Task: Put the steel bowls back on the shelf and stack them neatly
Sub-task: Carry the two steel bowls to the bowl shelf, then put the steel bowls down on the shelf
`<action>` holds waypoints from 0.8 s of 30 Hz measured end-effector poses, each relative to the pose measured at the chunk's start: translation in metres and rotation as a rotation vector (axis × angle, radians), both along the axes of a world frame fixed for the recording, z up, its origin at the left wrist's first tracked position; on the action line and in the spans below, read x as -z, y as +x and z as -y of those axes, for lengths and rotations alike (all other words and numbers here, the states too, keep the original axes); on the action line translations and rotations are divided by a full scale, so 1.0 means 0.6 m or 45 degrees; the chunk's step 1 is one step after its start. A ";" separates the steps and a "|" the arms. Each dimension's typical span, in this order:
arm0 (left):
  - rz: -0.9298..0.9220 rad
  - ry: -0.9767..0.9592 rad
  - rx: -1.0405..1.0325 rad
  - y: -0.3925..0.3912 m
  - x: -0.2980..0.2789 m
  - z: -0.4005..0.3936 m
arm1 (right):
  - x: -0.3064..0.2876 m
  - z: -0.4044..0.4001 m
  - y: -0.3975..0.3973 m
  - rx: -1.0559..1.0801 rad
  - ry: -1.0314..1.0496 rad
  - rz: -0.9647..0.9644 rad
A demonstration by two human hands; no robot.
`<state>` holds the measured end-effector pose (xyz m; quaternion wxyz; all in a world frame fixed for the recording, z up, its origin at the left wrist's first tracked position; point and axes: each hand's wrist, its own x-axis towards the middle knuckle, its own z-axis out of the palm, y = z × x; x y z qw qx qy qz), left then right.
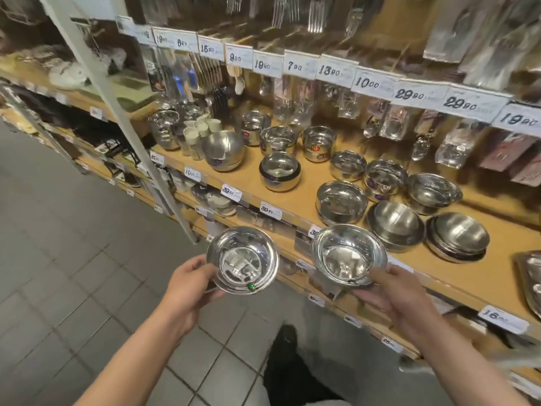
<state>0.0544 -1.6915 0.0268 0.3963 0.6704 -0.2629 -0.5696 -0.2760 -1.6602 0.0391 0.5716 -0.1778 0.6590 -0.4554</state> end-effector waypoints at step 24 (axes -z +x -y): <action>-0.098 0.255 0.836 -0.068 0.136 0.490 | 0.034 0.312 0.089 0.738 0.004 -0.021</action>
